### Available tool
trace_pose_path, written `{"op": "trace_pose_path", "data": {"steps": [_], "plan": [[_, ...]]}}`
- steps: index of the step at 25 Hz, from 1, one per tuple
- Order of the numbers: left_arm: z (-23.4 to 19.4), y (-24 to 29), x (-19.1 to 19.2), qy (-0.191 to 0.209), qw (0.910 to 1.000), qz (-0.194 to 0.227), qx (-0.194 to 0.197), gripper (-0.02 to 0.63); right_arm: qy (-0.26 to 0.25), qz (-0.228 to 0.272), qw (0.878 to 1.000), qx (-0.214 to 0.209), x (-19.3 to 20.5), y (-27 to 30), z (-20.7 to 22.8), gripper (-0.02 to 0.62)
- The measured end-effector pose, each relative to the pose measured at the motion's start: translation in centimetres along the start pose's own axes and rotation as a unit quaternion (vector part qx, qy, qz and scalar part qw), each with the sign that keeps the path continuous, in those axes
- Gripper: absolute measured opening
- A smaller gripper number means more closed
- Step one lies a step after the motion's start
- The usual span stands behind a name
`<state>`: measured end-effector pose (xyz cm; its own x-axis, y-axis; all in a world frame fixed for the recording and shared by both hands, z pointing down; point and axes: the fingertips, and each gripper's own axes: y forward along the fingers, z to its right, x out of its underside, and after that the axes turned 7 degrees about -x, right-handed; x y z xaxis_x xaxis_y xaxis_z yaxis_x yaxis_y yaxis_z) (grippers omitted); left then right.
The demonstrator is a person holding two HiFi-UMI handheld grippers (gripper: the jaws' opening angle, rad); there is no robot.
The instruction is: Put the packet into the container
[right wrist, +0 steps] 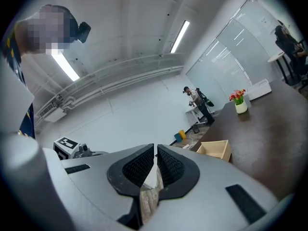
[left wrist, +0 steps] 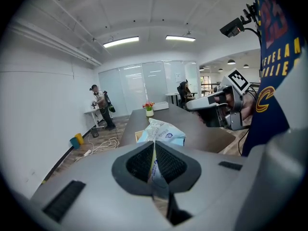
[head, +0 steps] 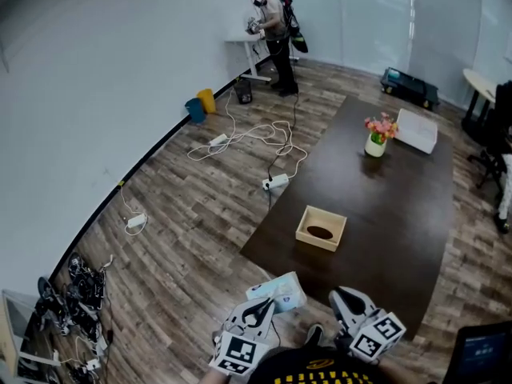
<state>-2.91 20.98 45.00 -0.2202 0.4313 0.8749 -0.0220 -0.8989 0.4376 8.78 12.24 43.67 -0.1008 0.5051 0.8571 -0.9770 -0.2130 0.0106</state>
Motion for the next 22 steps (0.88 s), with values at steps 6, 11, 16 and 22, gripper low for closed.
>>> {"op": "trace_pose_path", "data": {"steps": [6,11,16,22], "plan": [[-1.7,2.6,-0.5,0.024,0.9996,-0.009,-0.009,0.009,0.005,0.002,1.000,0.002,-1.2,1.0,2.5,0.012],[-3.9,4.2,-1.1,-0.005,1.0000,-0.003,-0.007,0.009,0.009,-0.001,1.000,0.006,-1.2,2.1,3.8,0.012],[-6.1,7.2,-1.2,0.004,0.9999,-0.005,0.014,0.009,0.016,0.005,0.999,0.036,-2.0,3.3,5.8,0.012],[-7.4,12.3,-2.0,0.036,0.9970,-0.009,0.069,0.009,0.019,0.030,0.995,0.093,-4.0,4.5,8.9,0.012]]}}
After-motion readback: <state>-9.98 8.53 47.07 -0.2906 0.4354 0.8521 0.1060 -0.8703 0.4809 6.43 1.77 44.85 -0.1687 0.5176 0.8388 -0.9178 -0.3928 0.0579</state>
